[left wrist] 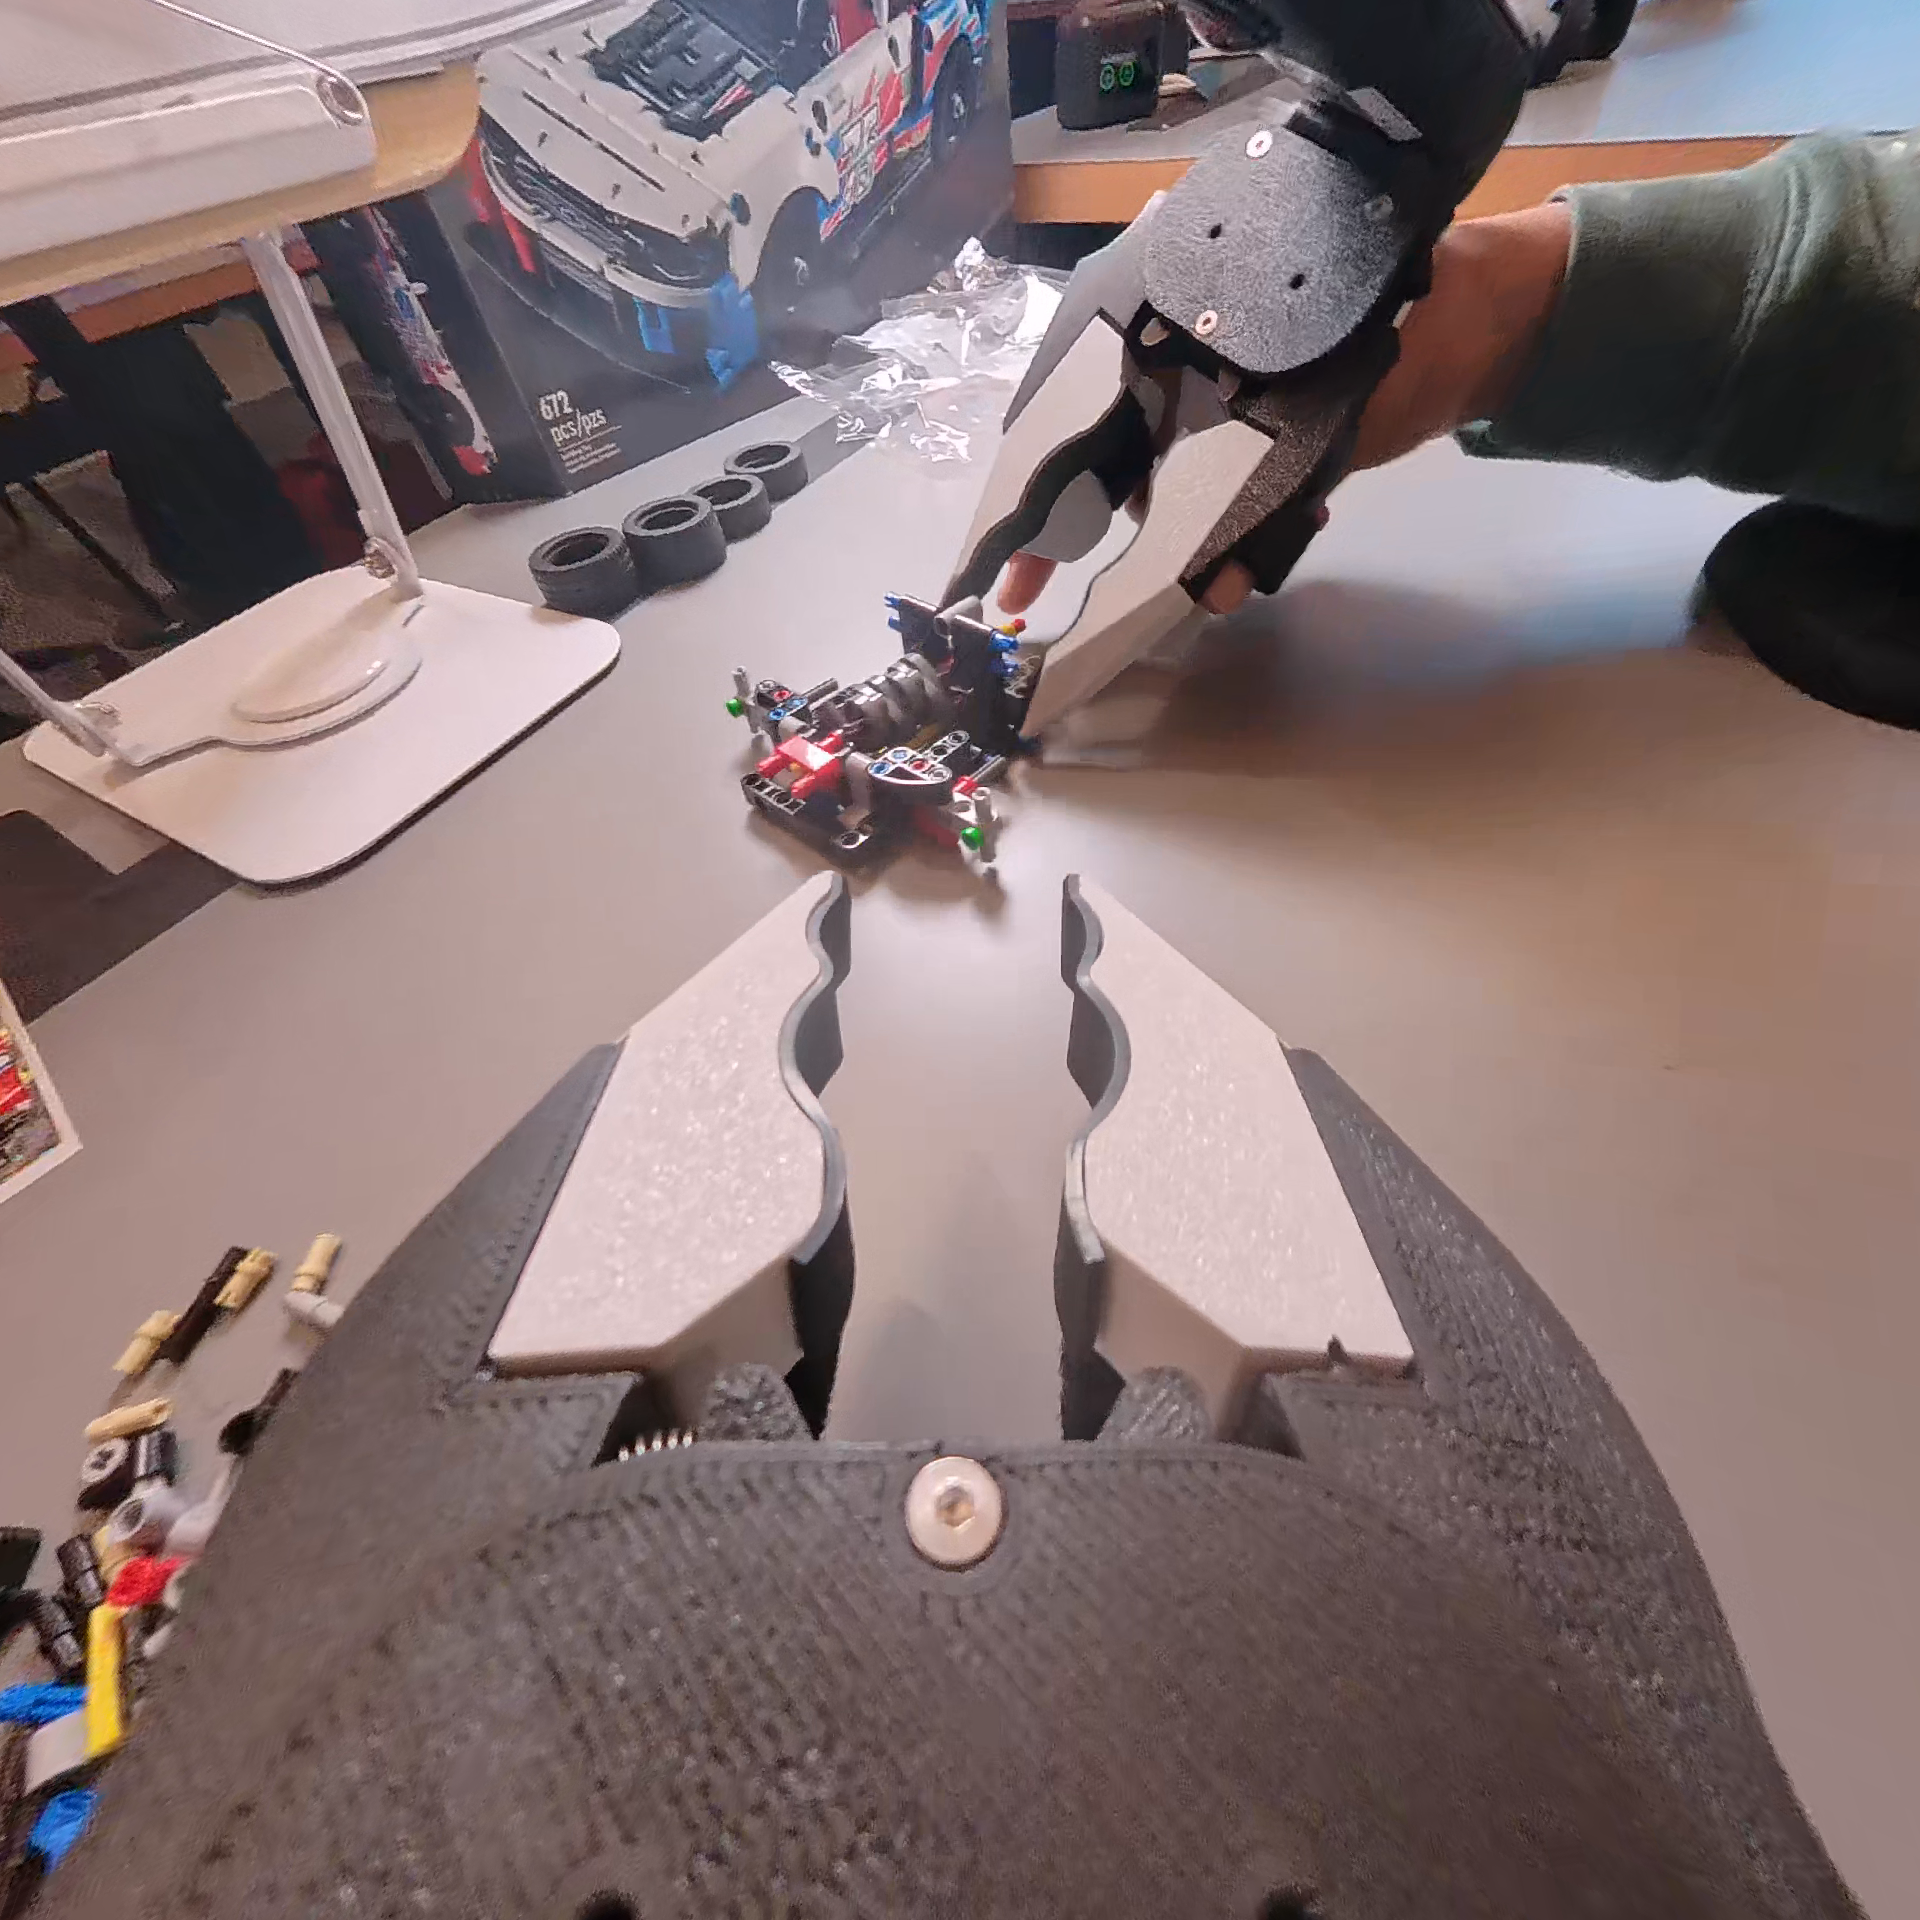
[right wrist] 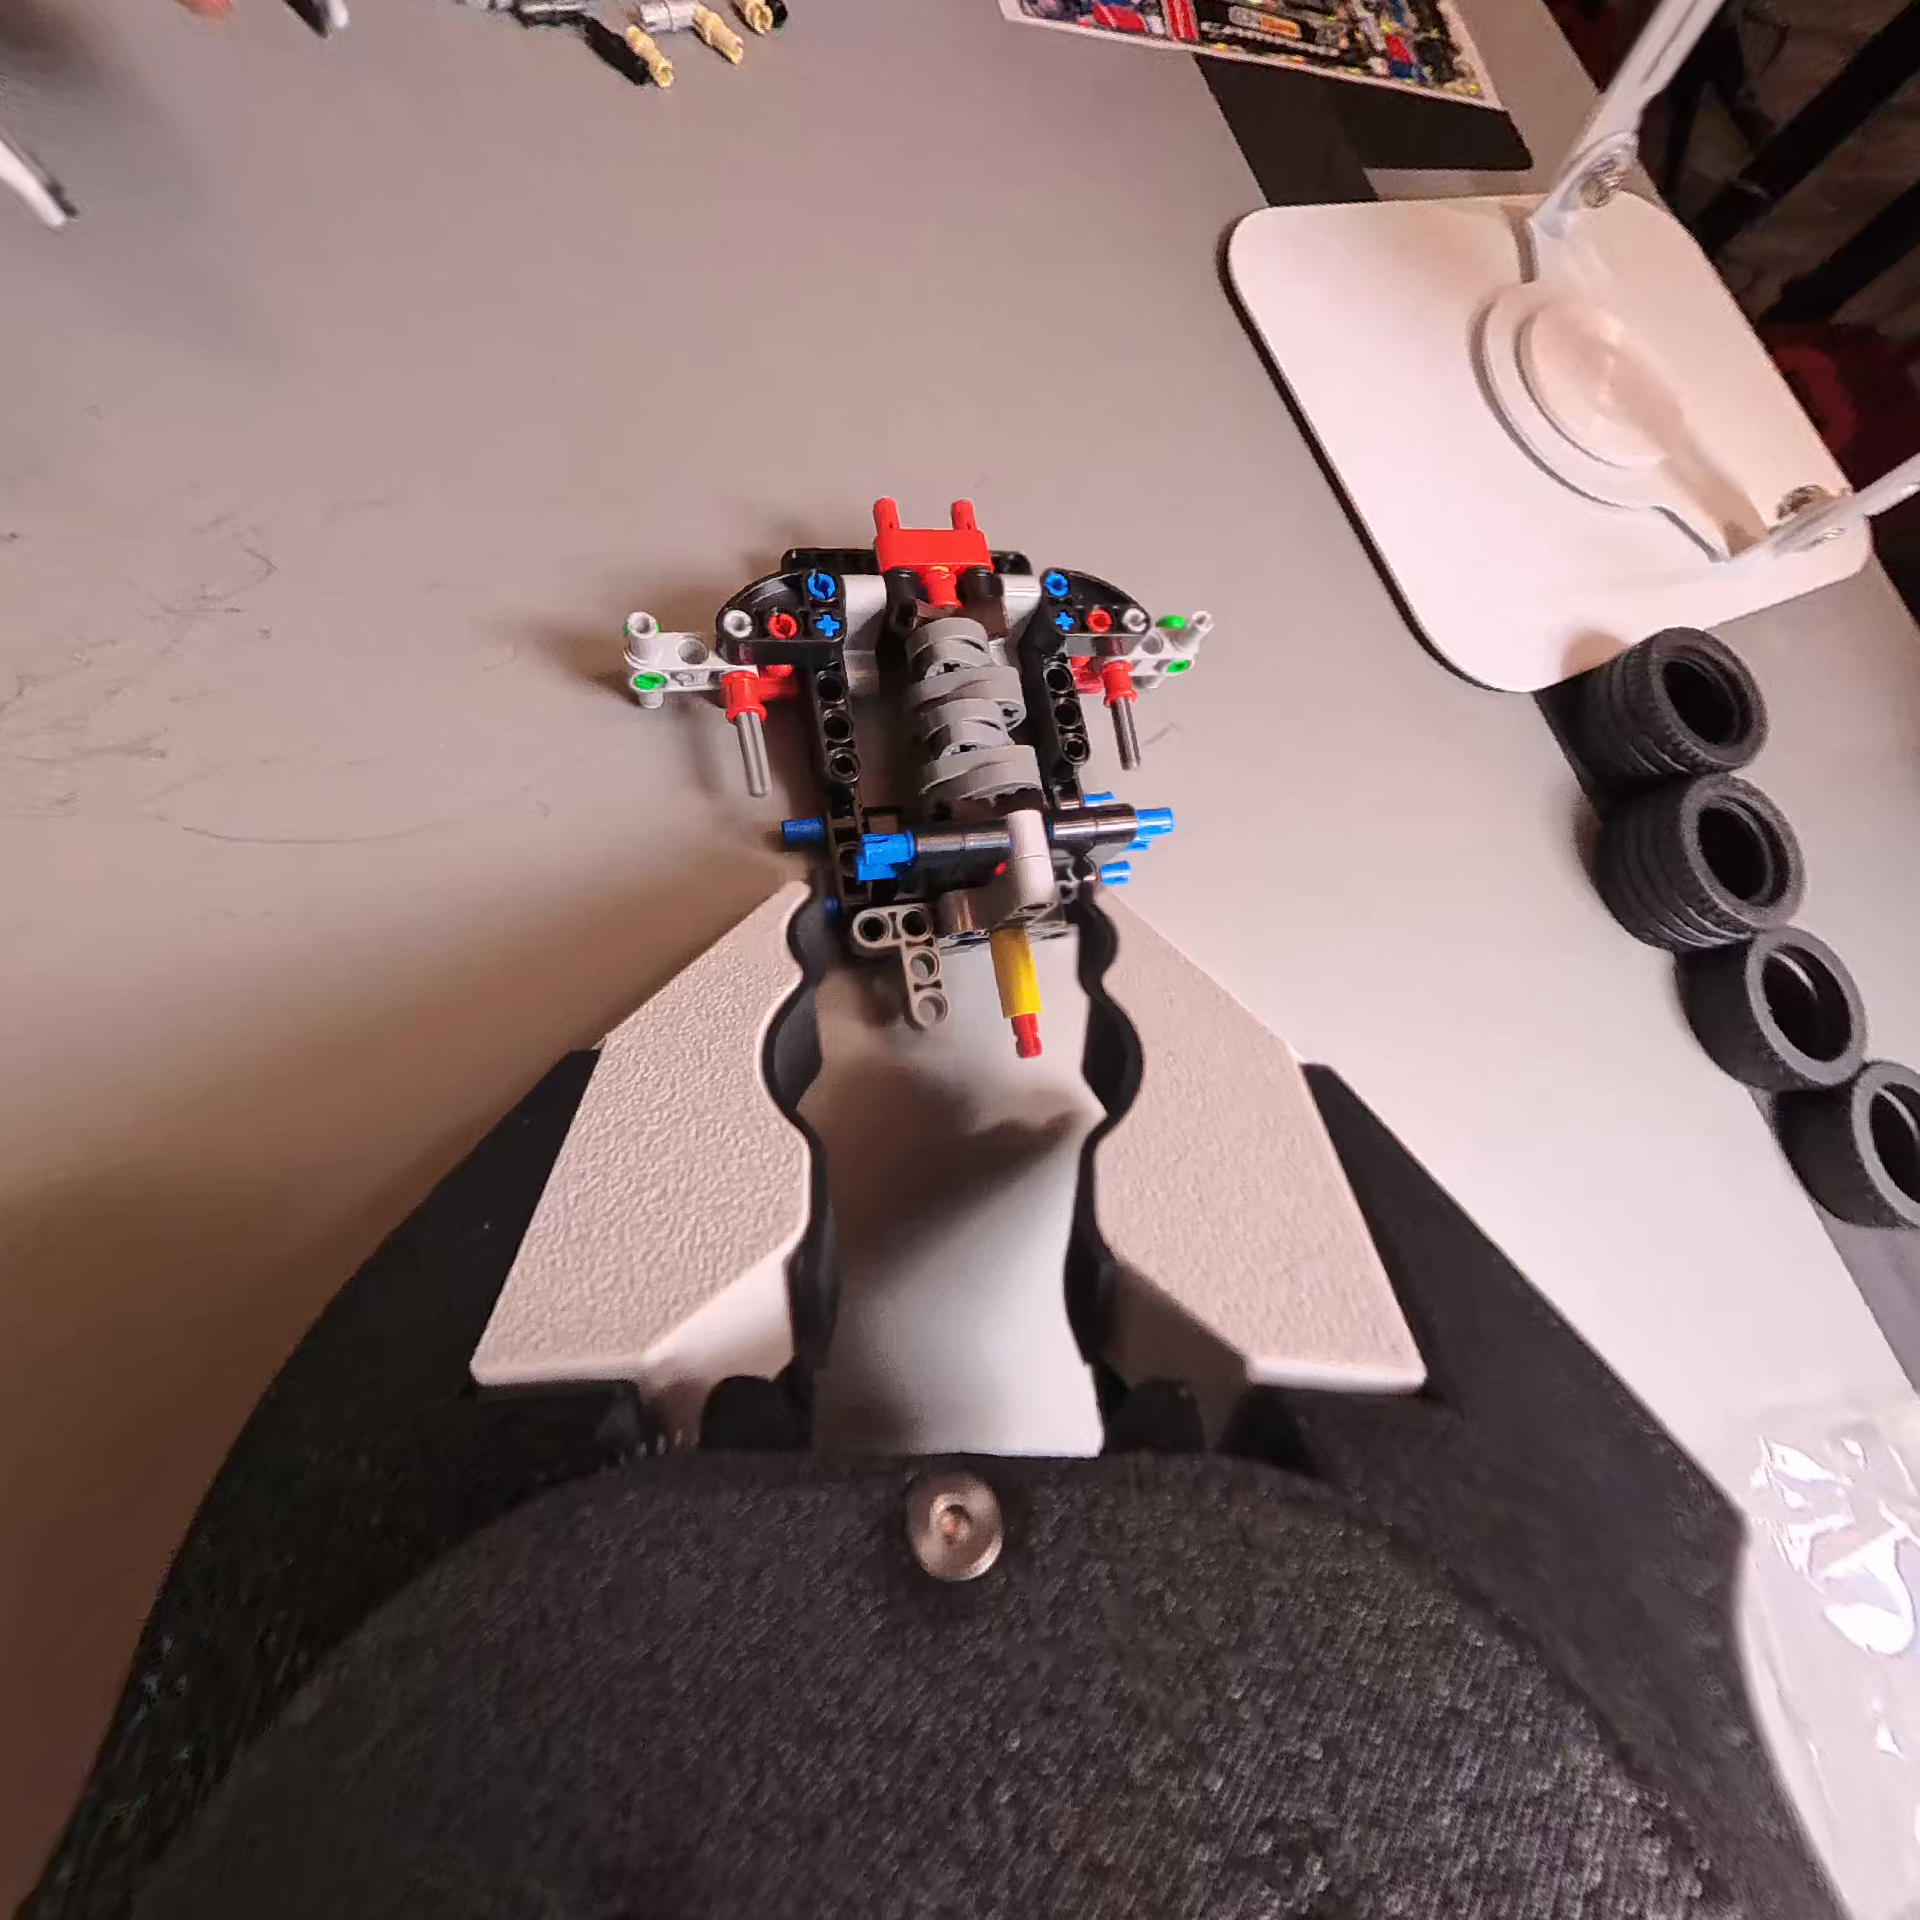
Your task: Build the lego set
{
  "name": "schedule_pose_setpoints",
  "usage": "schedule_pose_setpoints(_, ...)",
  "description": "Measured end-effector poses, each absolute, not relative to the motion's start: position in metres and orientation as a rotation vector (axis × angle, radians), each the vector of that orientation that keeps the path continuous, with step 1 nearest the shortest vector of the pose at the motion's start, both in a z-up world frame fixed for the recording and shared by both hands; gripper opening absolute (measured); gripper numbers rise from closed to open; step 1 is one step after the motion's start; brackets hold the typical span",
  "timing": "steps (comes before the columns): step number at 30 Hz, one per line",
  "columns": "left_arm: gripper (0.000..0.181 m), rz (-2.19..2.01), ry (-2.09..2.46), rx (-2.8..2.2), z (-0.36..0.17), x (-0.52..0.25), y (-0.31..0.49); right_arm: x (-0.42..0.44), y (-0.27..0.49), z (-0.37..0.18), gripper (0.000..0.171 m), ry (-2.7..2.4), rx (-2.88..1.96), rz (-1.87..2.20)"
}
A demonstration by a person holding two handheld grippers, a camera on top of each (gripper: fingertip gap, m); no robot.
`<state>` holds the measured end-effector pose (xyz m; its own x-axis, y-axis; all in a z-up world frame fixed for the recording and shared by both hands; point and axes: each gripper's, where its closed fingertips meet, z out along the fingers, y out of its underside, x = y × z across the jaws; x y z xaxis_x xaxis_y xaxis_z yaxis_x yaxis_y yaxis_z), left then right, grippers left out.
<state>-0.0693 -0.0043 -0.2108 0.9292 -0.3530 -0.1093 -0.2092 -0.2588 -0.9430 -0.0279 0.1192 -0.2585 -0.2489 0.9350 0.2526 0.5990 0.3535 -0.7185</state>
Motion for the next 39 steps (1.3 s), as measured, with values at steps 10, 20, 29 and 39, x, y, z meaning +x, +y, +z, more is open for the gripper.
schedule_pose_setpoints(10,0.045,-0.096,0.208,-1.675,-0.158,-0.081,0.021,0.005,0.118,-0.183,0.056,-1.424,-1.271,0.759)
schedule_pose_setpoints(20,0.053,0.098,0.202,-1.505,-0.14,-0.134,0.039,0.019,0.146,-0.165,0.055,-1.183,-1.23,0.821)
schedule_pose_setpoints(29,0.049,0.085,0.259,-1.514,-0.141,-0.114,0.027,0.023,0.141,-0.164,0.054,-1.175,-1.281,0.85)
schedule_pose_setpoints(39,0.04,0.086,0.265,-1.55,-0.147,-0.112,0.034,0.012,0.136,-0.173,0.034,-1.184,-1.296,0.862)
